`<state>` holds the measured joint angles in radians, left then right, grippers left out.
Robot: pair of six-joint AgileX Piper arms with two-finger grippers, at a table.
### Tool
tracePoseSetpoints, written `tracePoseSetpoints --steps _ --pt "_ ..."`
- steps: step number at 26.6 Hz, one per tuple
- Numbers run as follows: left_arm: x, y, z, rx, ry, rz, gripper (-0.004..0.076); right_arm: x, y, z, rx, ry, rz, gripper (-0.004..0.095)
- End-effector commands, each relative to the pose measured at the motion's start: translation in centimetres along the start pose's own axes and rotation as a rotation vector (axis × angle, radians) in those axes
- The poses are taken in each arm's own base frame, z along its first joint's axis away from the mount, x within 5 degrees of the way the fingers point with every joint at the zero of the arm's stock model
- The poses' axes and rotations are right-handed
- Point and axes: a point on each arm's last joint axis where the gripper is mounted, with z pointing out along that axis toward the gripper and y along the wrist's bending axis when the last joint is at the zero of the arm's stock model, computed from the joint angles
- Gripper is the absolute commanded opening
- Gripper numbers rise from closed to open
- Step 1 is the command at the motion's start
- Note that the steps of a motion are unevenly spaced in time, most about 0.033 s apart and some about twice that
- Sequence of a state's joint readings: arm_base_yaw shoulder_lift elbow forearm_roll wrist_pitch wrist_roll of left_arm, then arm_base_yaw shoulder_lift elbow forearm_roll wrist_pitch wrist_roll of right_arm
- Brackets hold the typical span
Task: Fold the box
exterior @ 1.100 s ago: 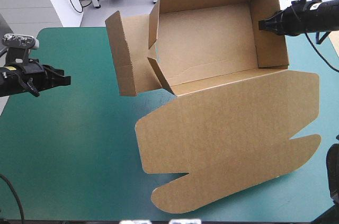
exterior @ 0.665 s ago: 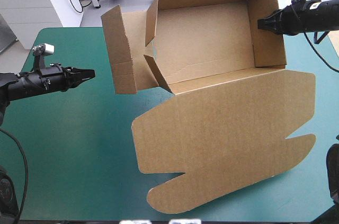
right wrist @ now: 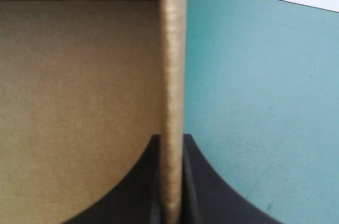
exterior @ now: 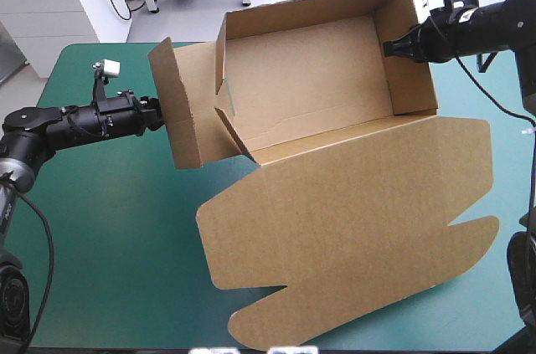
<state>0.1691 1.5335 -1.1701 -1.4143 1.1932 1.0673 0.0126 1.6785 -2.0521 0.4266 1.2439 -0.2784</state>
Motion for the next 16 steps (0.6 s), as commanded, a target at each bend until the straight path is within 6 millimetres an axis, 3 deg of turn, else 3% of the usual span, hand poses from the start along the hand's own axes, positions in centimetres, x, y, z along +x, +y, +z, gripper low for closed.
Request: tracePoseSetpoints --steps 1,4,12,16 --pt "-0.8 -3.7 -0.1 0.159 -0.023 0.045 0.0015 -1.1 1.2 -3.0 0.004 -0.134 -0.006 -0.0019" --pt "-0.5 -5.3 1.1 0.213 0.002 0.067 0.0015 -1.1 1.7 -2.6 0.053 -0.123 -0.028 -0.0019" --pt "-1.2 -6.5 1.4 0.254 -0.019 0.068 0.0022 -1.5 1.7 -2.4 0.122 -0.163 -0.015 -0.0019" --pt "-1.5 -6.7 1.4 0.264 -0.034 0.052 0.009 -1.7 1.6 -2.5 0.14 -0.181 -0.015 -0.0019"
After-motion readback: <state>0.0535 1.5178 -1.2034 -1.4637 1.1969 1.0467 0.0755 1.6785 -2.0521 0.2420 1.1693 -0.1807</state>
